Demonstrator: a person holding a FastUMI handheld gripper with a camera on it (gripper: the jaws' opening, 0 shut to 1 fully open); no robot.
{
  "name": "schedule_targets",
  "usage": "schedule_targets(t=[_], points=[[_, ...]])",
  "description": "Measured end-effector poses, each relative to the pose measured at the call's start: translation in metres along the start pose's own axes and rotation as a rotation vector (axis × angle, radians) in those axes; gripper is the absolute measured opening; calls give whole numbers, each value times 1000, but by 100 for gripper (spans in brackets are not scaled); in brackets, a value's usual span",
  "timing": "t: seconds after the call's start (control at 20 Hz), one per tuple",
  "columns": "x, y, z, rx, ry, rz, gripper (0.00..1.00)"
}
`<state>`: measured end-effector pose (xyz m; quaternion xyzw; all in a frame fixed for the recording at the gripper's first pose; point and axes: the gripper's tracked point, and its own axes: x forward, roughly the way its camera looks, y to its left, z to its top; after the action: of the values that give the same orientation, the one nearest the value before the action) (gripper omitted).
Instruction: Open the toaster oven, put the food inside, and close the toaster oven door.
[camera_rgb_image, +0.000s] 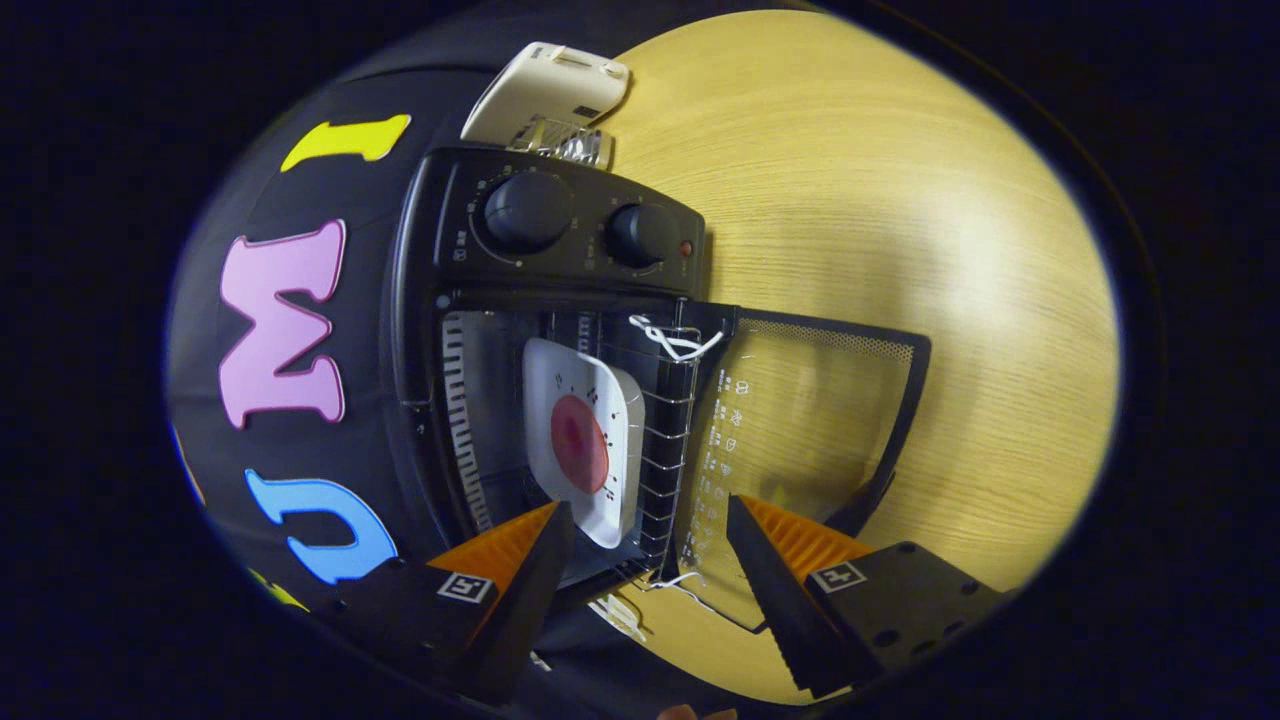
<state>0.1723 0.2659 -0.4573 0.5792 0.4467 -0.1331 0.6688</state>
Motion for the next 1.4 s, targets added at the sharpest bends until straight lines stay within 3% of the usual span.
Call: schedule_targets(t=[0.25,0.65,1.15,1.4], points=[[-32,-27,-23,-426,76,-25,99],[-54,-107,-36,-959,82,-88,99],[-13,-145,-39,-1350,41,-273,99],[5,-134,-35,-1355,-11,-298,100]])
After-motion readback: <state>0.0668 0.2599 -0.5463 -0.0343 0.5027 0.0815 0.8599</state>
